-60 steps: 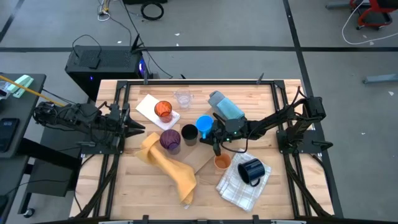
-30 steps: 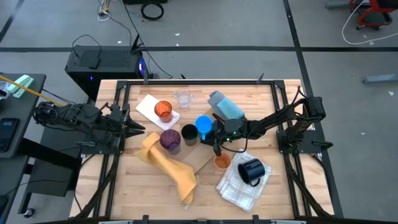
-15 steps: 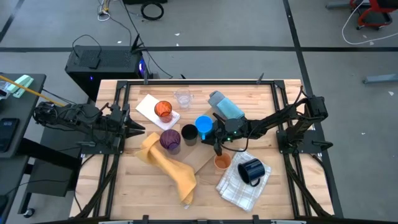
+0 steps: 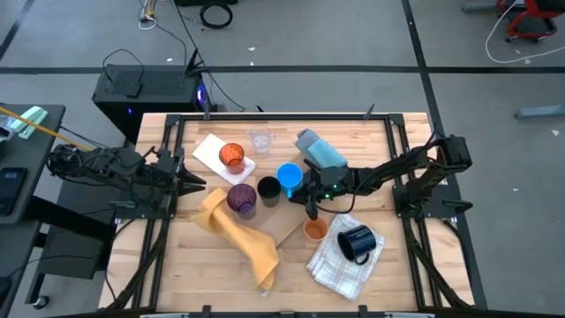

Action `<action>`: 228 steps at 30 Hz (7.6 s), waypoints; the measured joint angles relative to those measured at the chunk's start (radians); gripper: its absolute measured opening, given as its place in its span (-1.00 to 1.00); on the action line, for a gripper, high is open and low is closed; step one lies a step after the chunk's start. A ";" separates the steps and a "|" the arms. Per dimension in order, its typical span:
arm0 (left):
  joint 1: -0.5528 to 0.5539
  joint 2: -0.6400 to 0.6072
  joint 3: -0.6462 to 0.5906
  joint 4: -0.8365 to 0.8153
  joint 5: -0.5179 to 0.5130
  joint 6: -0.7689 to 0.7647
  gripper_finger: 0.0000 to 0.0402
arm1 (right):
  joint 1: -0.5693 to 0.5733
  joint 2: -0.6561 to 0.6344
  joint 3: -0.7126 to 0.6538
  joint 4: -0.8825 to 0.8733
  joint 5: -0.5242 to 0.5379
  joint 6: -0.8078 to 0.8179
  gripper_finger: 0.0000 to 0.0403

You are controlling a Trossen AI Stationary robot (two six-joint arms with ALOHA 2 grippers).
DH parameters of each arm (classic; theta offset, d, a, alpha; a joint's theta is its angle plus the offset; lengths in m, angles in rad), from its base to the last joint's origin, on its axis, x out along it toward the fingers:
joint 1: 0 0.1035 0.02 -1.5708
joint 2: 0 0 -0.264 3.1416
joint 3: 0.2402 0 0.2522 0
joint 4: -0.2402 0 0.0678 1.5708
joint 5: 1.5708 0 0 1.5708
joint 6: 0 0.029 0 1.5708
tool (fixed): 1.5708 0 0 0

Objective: Stack small to large cups/mugs on shelf
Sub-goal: Put the blue mug on the shelf, then put the transparent mug on the shelf

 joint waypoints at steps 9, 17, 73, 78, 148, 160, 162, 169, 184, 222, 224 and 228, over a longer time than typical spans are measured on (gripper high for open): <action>0.000 0.000 0.000 0.000 0.000 0.000 -0.62 | 0.000 0.001 0.000 -0.038 -0.022 0.009 -0.63; 0.000 0.000 0.000 0.000 0.000 0.001 -0.62 | -0.004 -0.038 0.000 -0.077 -0.026 -0.004 -0.63; 0.734 1.132 0.929 -0.472 0.371 0.275 -0.39 | 0.075 -0.516 0.848 -1.194 0.268 -0.159 -0.64; 0.738 1.261 1.109 -0.581 0.341 0.421 -0.34 | 0.075 -0.530 0.848 -1.281 0.183 -0.164 -0.64; 0.943 1.612 1.175 -0.776 0.227 0.366 0.00 | 0.075 -0.546 0.848 -1.333 0.008 -0.143 -0.58; 0.919 1.612 1.091 -0.720 0.230 0.377 -0.05 | 0.074 -0.546 0.848 -1.333 0.008 -0.143 -0.58; 0.919 1.612 1.091 -0.712 0.229 0.377 -0.08 | 0.074 -0.546 0.848 -1.333 0.008 -0.144 -0.58; 0.919 1.612 1.091 -0.712 0.228 0.392 -0.24 | 0.074 -0.546 0.848 -1.333 0.008 -0.144 -0.58; 0.919 1.611 1.091 -0.710 0.228 0.420 -0.87 | 0.074 -0.546 0.848 -1.333 0.023 -0.144 -0.58; 0.919 1.536 1.092 -0.736 0.228 0.438 -0.86 | 0.074 -0.546 0.848 -1.349 0.024 -0.155 -0.58; 0.917 1.527 1.092 -0.736 0.228 0.438 -0.92 | 0.074 -0.546 0.848 -1.349 0.024 -0.155 -0.58; 0.915 1.517 1.093 -0.736 0.228 0.439 -0.97 | 0.074 -0.546 0.848 -1.349 0.024 -0.156 -0.58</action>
